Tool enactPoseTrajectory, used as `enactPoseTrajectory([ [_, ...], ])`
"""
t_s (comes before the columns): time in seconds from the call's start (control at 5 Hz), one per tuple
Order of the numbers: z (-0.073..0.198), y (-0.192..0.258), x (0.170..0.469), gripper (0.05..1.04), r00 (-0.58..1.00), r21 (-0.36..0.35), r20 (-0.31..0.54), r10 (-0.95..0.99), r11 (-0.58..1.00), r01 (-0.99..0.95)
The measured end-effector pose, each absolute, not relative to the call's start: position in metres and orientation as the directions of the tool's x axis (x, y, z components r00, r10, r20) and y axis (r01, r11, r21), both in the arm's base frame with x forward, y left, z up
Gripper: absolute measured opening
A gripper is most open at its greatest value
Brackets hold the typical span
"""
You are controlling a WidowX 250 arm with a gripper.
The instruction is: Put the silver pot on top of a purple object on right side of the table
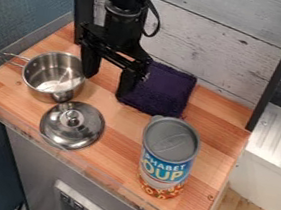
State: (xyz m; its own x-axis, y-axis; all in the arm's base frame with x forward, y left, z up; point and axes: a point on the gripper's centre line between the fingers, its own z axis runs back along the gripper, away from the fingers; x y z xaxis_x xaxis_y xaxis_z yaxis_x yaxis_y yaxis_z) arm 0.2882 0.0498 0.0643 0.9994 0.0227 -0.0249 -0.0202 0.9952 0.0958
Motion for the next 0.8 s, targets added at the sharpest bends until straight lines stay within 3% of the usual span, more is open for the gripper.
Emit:
enactPoseTrajectory([
  [0.2, 0.056, 0.049, 0.286, 1.001, 0.998, 0.092, -0.053, 0.028, 0.996, -0.023],
  [0.8, 0.025, 0.117, 0.308, 1.001, 0.981, 0.171, -0.058, 0.185, 0.970, -0.173],
])
